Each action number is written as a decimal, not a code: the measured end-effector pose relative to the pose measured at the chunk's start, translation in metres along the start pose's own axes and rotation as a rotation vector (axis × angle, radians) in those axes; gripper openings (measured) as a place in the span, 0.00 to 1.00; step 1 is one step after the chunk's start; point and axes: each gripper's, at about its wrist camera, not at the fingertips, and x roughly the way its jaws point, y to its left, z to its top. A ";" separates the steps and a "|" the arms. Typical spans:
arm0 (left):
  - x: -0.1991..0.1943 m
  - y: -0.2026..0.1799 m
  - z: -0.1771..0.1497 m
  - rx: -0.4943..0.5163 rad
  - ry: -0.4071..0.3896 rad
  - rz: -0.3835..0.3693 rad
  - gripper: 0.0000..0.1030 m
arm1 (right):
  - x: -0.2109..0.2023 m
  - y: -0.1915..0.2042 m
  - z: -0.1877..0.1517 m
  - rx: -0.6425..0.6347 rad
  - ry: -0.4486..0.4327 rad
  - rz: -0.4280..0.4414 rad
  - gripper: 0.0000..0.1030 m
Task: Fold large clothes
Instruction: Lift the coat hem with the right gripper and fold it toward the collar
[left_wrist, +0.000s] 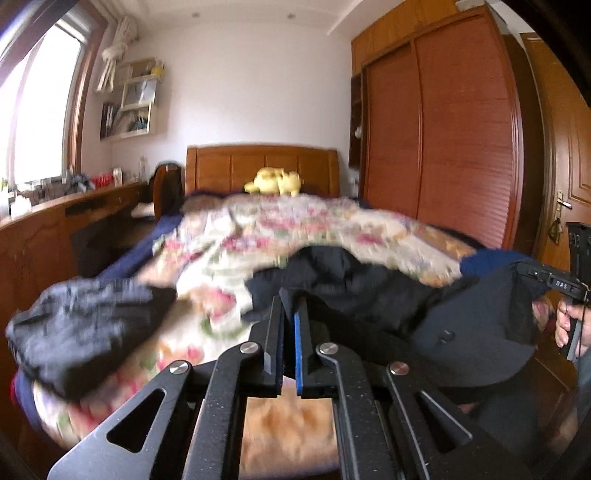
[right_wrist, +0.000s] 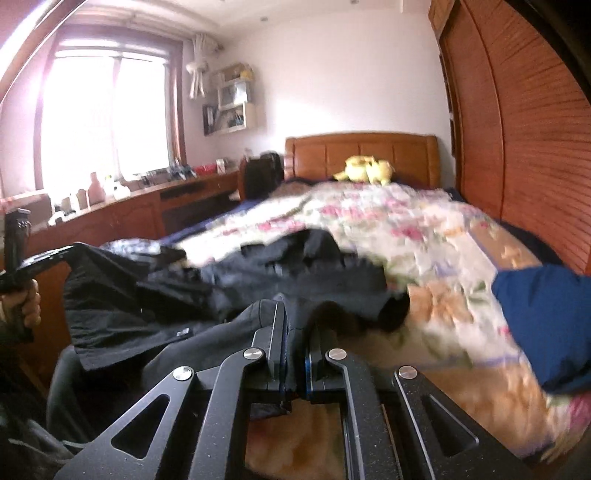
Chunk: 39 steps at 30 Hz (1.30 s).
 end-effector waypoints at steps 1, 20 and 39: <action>0.011 0.001 0.013 0.000 -0.016 -0.005 0.04 | 0.005 -0.003 0.009 -0.005 -0.011 -0.001 0.06; 0.302 0.065 0.094 0.058 0.094 0.170 0.04 | 0.270 -0.076 0.115 -0.053 0.110 -0.145 0.06; 0.357 0.064 0.038 0.013 0.331 0.058 0.26 | 0.390 -0.095 0.148 0.186 0.244 -0.166 0.64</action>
